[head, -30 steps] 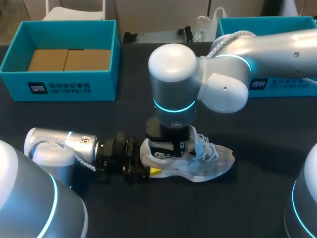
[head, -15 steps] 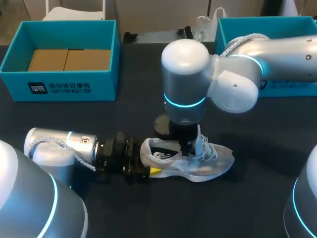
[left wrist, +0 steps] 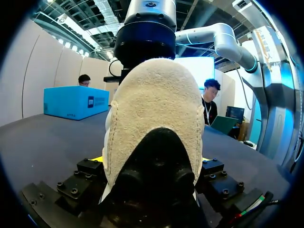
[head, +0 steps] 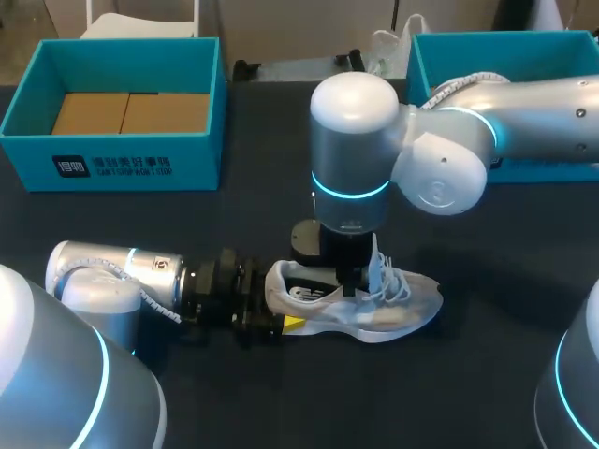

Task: Take the shoe out of the shoebox, open the shoe tongue, remove and reinsert the insole, then place the shoe into the shoebox

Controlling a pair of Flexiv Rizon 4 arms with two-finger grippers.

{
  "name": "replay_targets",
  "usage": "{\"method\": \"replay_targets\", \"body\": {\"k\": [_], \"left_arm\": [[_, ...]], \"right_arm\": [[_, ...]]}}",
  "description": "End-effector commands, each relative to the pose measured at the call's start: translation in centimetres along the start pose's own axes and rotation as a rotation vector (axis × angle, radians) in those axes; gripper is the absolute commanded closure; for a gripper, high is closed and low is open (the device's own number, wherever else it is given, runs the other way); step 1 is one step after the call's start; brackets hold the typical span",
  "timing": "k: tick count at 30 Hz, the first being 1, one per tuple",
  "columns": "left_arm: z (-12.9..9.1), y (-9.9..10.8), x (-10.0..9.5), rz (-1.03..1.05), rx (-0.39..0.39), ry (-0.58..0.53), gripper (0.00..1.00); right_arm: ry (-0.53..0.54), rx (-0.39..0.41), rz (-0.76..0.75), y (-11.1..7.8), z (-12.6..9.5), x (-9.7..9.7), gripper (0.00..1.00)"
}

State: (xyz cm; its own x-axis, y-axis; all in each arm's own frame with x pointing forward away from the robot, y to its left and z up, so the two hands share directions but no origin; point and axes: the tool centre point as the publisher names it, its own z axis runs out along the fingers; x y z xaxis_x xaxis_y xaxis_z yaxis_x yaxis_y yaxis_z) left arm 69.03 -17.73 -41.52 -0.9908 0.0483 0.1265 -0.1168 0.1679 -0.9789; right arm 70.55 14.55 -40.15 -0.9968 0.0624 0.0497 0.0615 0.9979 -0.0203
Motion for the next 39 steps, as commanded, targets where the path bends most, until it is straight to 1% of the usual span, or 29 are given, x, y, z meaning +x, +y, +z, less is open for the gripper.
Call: {"method": "replay_targets", "body": {"k": [1,7,11,13,17,18,19,21,24,29,34,39], "left_arm": [[0.0,0.0,0.1,0.001,0.000,-0.003,1.00],[0.0,0.0,0.1,0.001,0.000,-0.003,1.00],[0.0,0.0,0.1,0.001,0.000,-0.003,1.00],[0.0,0.0,0.1,0.001,0.000,-0.003,1.00],[0.0,0.0,0.1,0.001,0.000,-0.003,1.00],[0.0,0.0,0.1,0.001,0.000,-0.003,1.00],[0.0,0.0,0.1,0.001,0.000,-0.003,1.00],[0.0,0.0,0.1,0.001,0.000,-0.003,1.00],[0.0,0.0,0.1,0.001,0.000,-0.003,1.00],[0.0,0.0,0.1,0.001,0.000,-0.003,1.00],[0.0,0.0,0.1,0.001,0.000,-0.003,1.00],[0.0,0.0,0.1,0.001,0.000,-0.003,1.00]], "right_arm": [[0.038,0.005,0.004,0.4,1.2,0.2,0.57],[0.094,0.019,0.029,-0.4,1.6,1.6,0.60],[0.124,0.024,0.031,-0.5,1.7,2.2,0.60],[0.142,0.033,0.039,-0.4,1.8,2.4,0.63],[0.176,0.023,0.039,-0.3,2.3,2.7,0.68],[0.185,0.023,0.042,-0.2,2.5,2.7,0.71],[0.194,0.021,0.041,-0.2,2.6,2.8,0.79],[0.208,0.018,0.046,-0.2,2.6,2.9,1.00],[0.210,0.015,0.047,-0.4,2.1,3.2,1.00],[0.192,0.008,0.046,-0.7,0.5,3.8,1.00],[0.144,-0.031,0.032,-1.0,-1.8,4.5,1.00],[0.089,-0.086,0.013,-1.4,-3.8,4.8,1.00]]}}
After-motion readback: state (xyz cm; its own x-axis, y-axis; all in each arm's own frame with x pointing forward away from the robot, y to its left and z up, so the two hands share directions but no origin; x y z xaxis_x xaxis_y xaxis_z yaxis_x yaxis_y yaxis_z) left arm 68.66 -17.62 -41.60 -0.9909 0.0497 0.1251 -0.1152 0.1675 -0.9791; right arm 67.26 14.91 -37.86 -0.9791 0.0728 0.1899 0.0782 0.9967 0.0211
